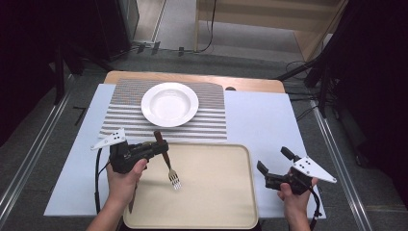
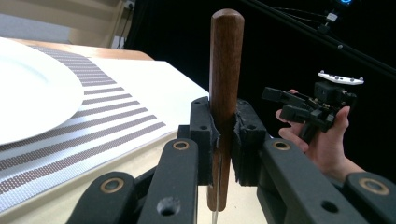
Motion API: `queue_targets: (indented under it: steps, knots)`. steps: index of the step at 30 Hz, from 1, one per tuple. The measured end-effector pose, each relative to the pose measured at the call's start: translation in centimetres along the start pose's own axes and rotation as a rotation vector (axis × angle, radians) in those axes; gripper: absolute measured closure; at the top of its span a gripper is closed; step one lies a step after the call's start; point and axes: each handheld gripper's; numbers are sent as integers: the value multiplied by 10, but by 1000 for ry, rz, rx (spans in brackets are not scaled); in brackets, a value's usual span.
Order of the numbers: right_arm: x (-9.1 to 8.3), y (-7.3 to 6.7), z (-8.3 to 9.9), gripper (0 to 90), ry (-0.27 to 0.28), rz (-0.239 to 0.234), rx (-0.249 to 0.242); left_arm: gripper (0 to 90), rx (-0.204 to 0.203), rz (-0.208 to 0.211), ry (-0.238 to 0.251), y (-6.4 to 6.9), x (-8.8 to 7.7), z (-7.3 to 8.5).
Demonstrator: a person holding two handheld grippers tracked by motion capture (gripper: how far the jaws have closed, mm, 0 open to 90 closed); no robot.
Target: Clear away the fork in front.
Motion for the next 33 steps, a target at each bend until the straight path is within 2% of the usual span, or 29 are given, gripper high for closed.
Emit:
queue_targets:
  steps: [9,13,21,25,27,33]
  knots:
    - [-16,18,14,0,6,51,25,795,-19,16,-23,-1,-8,0]
    - [-22,22,21,0,-9,69,13,795,-41,23,-35,-5,-12,2]
    - [-33,28,29,0,-8,84,32,795,-82,43,-65,-9,-23,5]
    - [-33,31,32,0,-9,98,23,795,-113,50,-90,-15,-26,10]
    - [-31,33,34,0,-18,97,34,795,-131,63,-105,-18,-27,11]
    - [-31,35,36,0,-18,104,38,795,-172,86,-139,-26,-24,13]
Point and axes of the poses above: each handheld gripper's, and its own axes: x roughly forward along the jaws, z roughly out of its underside, y roughly to its right, and after that the axes turned 12 degrees about -x, right-handed
